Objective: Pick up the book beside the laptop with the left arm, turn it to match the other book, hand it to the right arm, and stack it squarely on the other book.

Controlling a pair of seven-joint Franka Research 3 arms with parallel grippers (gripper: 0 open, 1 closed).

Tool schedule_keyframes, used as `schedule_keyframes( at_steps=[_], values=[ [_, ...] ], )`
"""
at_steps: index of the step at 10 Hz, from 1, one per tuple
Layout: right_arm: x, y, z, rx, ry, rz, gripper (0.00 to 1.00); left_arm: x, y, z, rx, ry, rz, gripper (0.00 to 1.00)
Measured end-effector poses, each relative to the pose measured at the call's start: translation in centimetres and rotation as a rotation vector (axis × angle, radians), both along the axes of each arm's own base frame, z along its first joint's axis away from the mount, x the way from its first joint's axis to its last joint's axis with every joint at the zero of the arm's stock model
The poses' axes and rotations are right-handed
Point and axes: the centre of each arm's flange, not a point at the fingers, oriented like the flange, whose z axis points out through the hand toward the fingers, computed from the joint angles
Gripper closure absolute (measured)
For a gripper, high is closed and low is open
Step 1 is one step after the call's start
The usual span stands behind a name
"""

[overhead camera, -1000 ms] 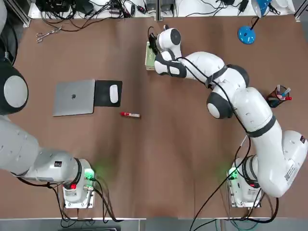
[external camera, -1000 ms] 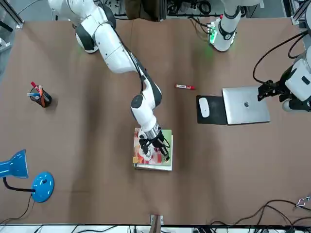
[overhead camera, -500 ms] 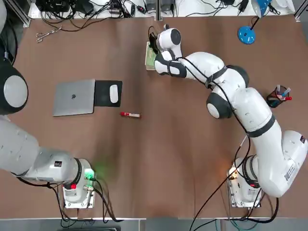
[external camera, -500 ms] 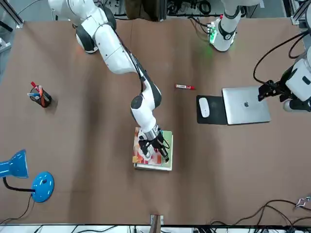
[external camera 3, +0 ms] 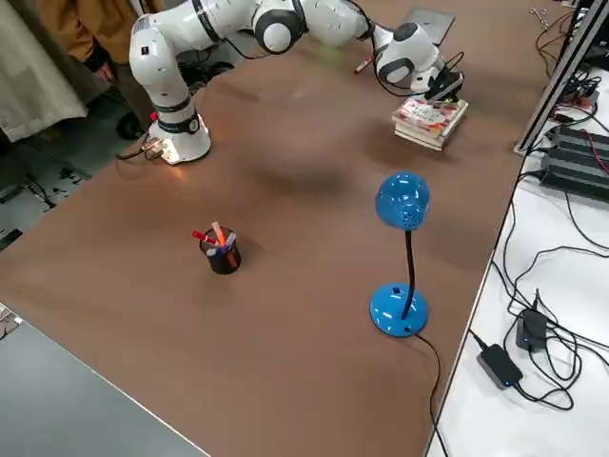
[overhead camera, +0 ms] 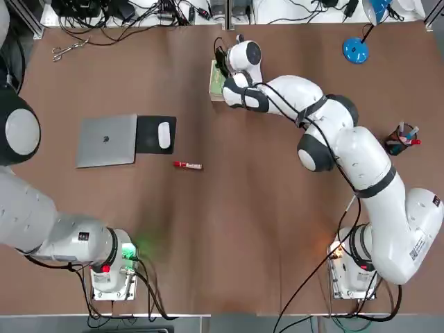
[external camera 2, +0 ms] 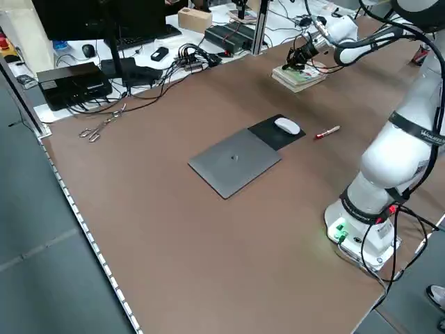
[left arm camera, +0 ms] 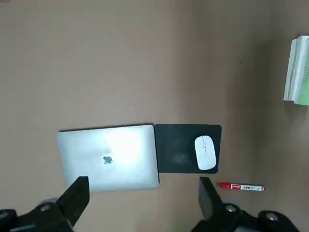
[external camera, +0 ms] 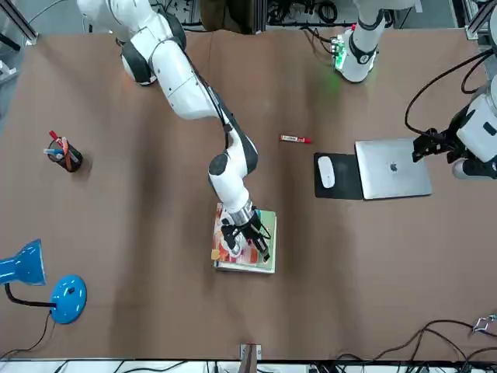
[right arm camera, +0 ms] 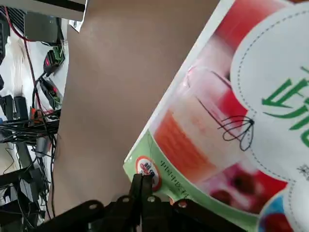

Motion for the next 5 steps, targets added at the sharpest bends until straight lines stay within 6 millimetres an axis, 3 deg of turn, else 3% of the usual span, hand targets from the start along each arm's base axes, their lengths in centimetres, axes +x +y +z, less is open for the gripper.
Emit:
schedule_keyframes(
  at_steps=[3, 5],
  values=[
    [0.9, 0.1, 2.9, 0.008, 0.058, -0.012, 0.96, 0.0, 0.0, 0.0, 0.000, 0.000, 0.000, 0.00],
    [2.7, -1.9, 6.1, -0.017, 0.174, -0.024, 0.96, 0.0, 0.0, 0.0, 0.000, 0.000, 0.000, 0.00]
  ],
)
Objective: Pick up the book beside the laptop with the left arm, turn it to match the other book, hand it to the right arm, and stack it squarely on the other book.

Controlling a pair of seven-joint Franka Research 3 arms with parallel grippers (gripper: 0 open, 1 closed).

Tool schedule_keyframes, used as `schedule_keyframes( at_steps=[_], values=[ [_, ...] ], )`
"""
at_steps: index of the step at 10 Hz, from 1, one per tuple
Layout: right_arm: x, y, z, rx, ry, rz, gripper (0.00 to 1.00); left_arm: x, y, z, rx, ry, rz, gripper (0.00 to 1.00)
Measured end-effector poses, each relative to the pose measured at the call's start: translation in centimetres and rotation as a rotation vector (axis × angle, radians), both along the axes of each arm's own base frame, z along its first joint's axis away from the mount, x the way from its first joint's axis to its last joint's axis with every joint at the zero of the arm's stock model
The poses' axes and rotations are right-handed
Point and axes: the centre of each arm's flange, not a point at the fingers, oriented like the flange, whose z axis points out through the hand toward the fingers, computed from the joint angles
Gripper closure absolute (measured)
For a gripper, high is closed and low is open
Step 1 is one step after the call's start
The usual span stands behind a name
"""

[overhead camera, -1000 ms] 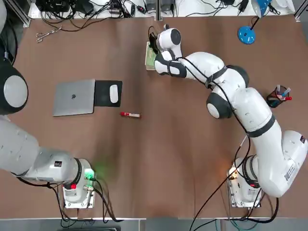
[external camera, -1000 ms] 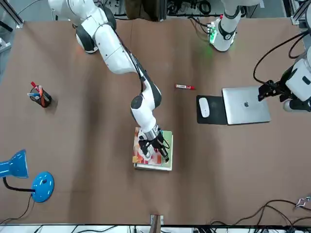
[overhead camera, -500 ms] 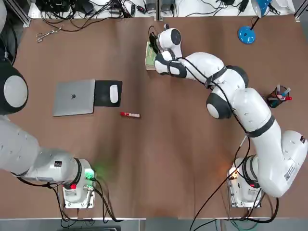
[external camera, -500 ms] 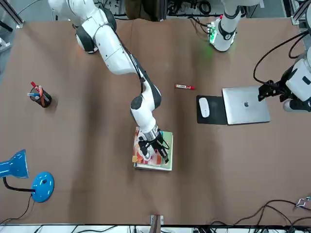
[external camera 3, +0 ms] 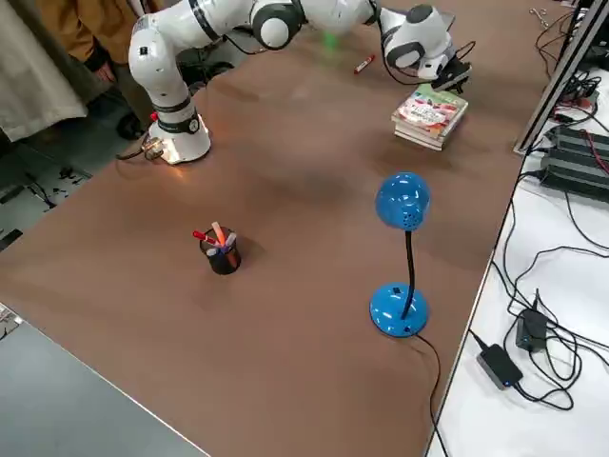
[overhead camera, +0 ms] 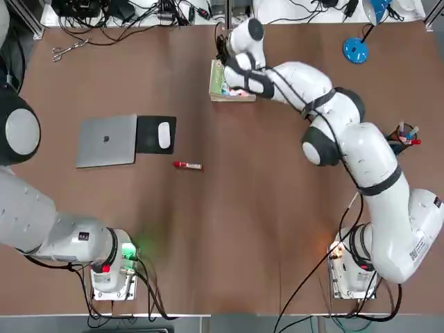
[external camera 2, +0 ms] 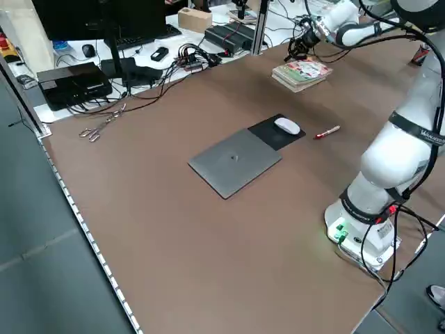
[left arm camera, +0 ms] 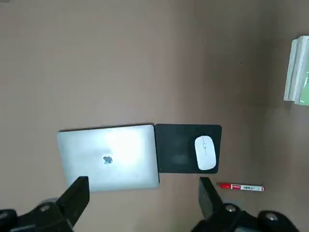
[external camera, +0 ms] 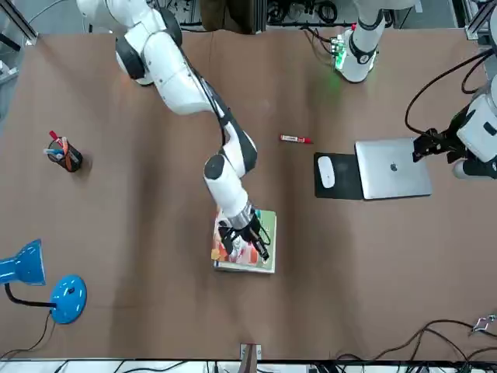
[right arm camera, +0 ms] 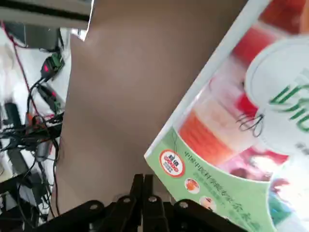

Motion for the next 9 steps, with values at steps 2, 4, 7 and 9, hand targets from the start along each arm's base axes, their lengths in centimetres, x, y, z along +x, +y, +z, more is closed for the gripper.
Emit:
schedule_keyframes(
  at_steps=[2, 4, 7, 9],
  values=[
    [1.8, -3.7, 1.5, -0.039, 0.115, -0.025, 0.98, 0.0, 0.0, 0.0, 0.000, 0.000, 0.000, 0.00],
    [2.6, -7.6, 1.1, -0.080, 0.221, -0.069, 0.99, 0.0, 0.0, 0.0, 0.000, 0.000, 0.000, 0.00],
    [2.2, -11.2, 0.6, -0.105, 0.302, -0.130, 0.98, 0.0, 0.0, 0.0, 0.000, 0.000, 0.001, 0.00],
    [1.4, -12.1, -0.3, -0.125, 0.343, -0.139, 0.99, 0.0, 0.0, 0.0, 0.000, 0.000, 0.001, 0.00]
  ],
)
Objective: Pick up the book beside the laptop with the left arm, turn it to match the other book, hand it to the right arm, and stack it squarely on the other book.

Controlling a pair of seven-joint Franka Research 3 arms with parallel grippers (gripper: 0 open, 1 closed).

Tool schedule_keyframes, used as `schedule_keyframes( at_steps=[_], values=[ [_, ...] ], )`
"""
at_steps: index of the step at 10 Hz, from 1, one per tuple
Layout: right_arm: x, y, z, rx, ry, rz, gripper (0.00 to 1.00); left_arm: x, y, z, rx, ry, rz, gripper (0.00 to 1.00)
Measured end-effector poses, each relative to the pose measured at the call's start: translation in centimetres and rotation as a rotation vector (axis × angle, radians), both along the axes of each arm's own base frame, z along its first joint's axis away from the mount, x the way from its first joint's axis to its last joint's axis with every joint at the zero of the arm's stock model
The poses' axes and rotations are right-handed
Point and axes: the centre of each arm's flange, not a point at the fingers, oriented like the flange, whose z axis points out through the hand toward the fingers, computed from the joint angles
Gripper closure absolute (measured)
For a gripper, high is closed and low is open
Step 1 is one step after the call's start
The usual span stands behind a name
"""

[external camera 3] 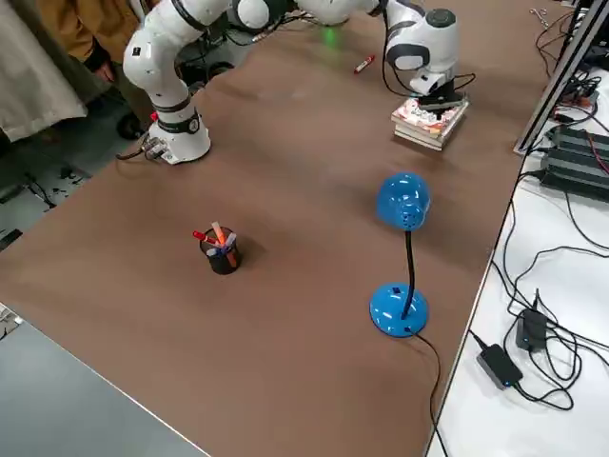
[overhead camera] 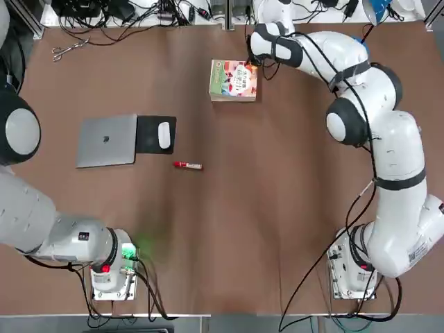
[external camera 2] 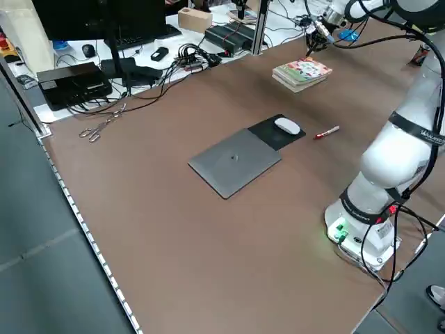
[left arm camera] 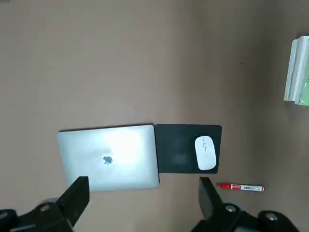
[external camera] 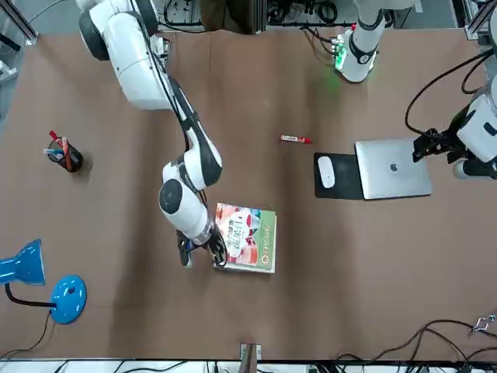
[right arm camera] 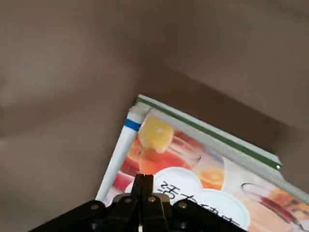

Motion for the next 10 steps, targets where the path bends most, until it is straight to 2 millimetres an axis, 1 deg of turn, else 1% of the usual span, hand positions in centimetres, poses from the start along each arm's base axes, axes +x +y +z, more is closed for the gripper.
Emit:
schedule_keyframes(
  at_steps=[1, 3, 10],
  values=[
    [-0.41, -0.22, -0.73, -0.011, 0.026, 0.002, 0.98, 0.00, 0.00, 0.00, 0.000, 0.000, 0.000, 0.00],
    [-0.70, -0.38, -1.24, -0.019, 0.044, 0.004, 0.99, 0.00, 0.01, 0.00, 0.000, 0.000, 0.000, 0.00],
    [-0.83, 0.22, -1.09, -0.004, 0.016, 0.004, 0.98, 0.01, 0.03, -0.01, 0.000, 0.000, 0.001, 0.00]
  ],
)
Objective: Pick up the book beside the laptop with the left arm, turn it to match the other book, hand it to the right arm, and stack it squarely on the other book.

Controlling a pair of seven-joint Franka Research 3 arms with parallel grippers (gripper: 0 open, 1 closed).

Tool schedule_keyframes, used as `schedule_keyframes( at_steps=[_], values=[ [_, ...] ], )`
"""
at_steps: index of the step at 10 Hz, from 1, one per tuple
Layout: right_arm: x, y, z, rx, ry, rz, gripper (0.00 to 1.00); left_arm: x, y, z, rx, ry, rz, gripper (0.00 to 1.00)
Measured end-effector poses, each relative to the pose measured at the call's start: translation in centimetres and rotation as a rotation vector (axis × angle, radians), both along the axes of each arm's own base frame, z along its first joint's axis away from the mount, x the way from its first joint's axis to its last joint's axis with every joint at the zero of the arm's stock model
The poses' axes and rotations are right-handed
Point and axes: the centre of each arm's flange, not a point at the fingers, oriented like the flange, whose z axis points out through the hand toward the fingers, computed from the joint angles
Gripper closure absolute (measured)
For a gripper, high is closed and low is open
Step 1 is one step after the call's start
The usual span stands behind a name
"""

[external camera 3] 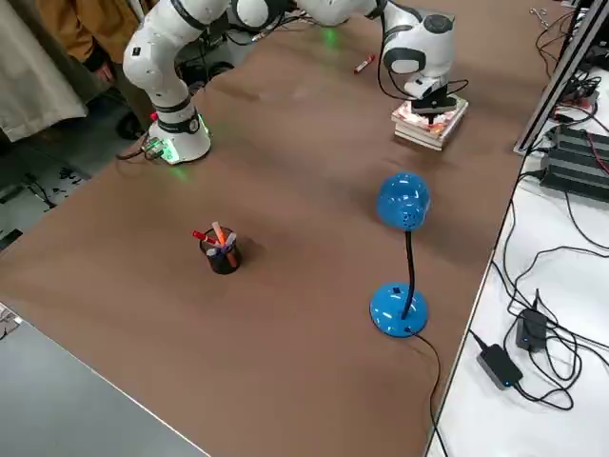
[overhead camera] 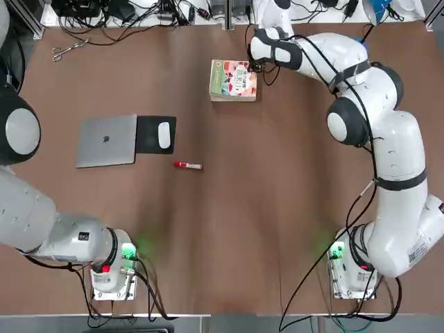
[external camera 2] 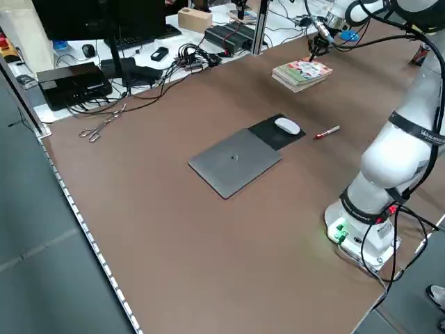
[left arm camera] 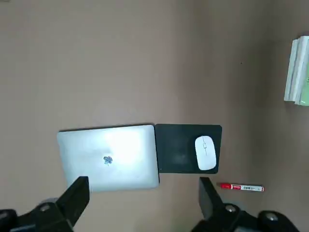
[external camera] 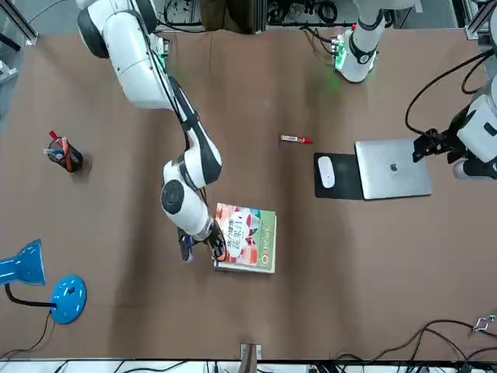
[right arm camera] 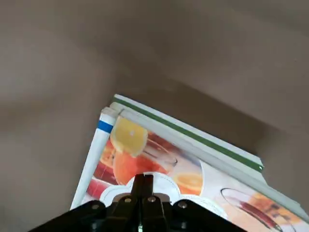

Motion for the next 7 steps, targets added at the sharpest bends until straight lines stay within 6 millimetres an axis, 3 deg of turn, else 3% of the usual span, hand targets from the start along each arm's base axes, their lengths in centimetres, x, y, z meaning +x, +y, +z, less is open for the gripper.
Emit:
schedule_keyframes(
  at_steps=[7],
  values=[
    [-0.74, 1.08, -0.53, 0.009, -0.025, 0.008, 0.98, 0.16, 0.06, -0.36, 0.001, 0.006, 0.001, 0.00]
  ],
)
